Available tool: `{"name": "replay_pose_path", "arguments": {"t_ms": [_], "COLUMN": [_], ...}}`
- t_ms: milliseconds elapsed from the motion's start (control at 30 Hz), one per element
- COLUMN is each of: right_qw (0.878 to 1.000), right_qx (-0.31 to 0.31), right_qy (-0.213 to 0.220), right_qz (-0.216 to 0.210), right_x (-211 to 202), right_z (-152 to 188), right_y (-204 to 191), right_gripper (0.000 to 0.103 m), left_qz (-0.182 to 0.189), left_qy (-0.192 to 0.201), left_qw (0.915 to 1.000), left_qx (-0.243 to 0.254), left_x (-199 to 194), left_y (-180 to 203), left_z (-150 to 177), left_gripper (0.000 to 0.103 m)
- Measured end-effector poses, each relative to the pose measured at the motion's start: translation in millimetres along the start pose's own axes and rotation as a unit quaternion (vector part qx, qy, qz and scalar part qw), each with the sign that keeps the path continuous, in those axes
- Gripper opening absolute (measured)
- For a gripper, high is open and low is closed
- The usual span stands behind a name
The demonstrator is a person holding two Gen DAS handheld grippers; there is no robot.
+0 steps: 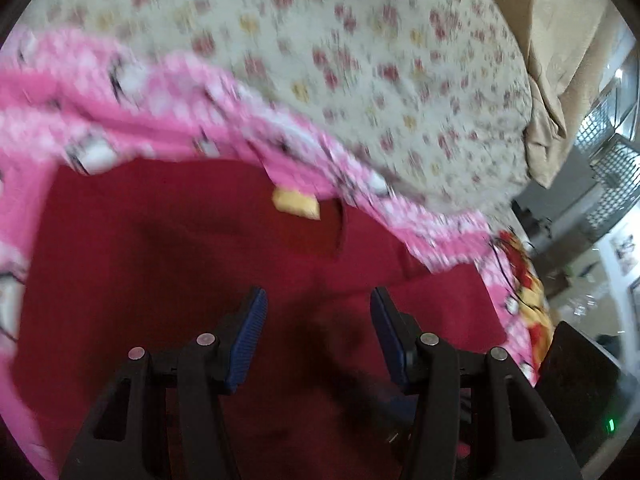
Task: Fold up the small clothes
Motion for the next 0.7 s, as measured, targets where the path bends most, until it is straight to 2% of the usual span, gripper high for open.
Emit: {"name": "replay_pose_path", "arguments": {"t_ms": [33, 100, 200, 233, 267, 367, 500, 567, 600, 700], "right_qw": [1.0, 0.999, 0.999, 0.999, 0.999, 1.0, 0.996, 0.994, 0.994, 0.995], "right_qx": [-0.007, -0.033, -0.039, -0.037, -0.032, 0.0, 0.032, 0.055, 0.065, 0.059], "right_qy": [-0.001, 0.003, 0.011, 0.014, 0.017, 0.013, -0.018, -0.039, -0.038, -0.037], "right_qz": [-0.011, 0.004, 0.018, 0.022, 0.024, 0.024, 0.077, 0.08, 0.076, 0.073], "right_x": [0.7, -0.7, -7.9, -14.4, -22.6, -47.9, -59.5, -52.9, -51.9, -49.8], "right_z": [2.9, 6.6, 8.4, 8.4, 8.4, 19.8, 44.4, 52.1, 53.2, 52.0], "right_y": [-5.0, -14.4, -15.6, -13.3, -9.9, 1.2, 23.2, 32.0, 34.7, 31.7], "right_gripper": [0.007, 0.008, 0.032, 0.044, 0.049, 0.053, 0.056, 0.057, 0.058, 0.07], "left_qz": [0.009, 0.016, 0.025, 0.033, 0.045, 0.077, 0.065, 0.049, 0.037, -0.001], "left_qy": [-0.013, -0.032, -0.031, -0.032, -0.035, -0.055, -0.061, -0.057, -0.058, -0.056], "left_qw": [0.9998, 0.9991, 0.9987, 0.9982, 0.9972, 0.994, 0.9957, 0.997, 0.9976, 0.9984], "left_qx": [-0.01, -0.023, -0.031, -0.038, -0.047, -0.054, -0.028, -0.019, -0.013, 0.005], "left_x": [6.2, 16.7, 17.0, 16.5, 15.8, 17.9, 18.1, 15.6, 15.1, 13.7], "left_y": [-0.9, -3.8, -4.8, -5.3, -5.8, 1.6, 13.0, 15.3, 15.4, 11.9], "left_z": [4.6, 11.7, 13.7, 13.7, 14.6, 21.8, 32.2, 37.1, 38.9, 41.0], "left_gripper": [0.041, 0.041, 0.043, 0.043, 0.043, 0.043, 0.041, 0.033, 0.025, 0.005]}}
Point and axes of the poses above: each gripper's, at about its wrist camera, not at the fingertips, and x roughly the way its jaws point, y to its right, z to its underside, the point moved 5 cm from there along x, roughly the way its jaws point, and after that the axes turned 8 degrees about z, right-handed, at the moved point
